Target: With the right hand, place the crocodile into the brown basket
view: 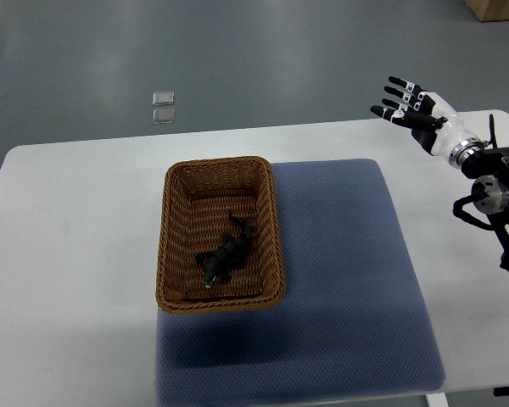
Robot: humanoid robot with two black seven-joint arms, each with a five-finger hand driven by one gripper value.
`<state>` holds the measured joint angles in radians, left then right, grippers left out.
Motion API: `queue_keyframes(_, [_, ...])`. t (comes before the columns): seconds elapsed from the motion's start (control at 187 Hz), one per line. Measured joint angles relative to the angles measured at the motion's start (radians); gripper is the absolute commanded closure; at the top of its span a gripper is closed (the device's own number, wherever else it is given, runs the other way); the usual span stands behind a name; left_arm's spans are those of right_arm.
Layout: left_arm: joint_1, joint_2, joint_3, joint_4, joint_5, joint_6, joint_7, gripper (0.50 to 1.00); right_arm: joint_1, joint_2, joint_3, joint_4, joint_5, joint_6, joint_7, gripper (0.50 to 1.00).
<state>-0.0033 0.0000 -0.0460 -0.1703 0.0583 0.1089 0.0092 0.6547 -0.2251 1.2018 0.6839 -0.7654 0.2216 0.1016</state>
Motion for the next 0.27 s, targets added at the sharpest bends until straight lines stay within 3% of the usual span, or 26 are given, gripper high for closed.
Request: queue_keyframes(0.267, [0.000,0.000,0.000,0.000,0.000,0.000,0.000,0.500,-0.043,0.060,0.113,-0.001,0.015,-0.001,0.010,0.572])
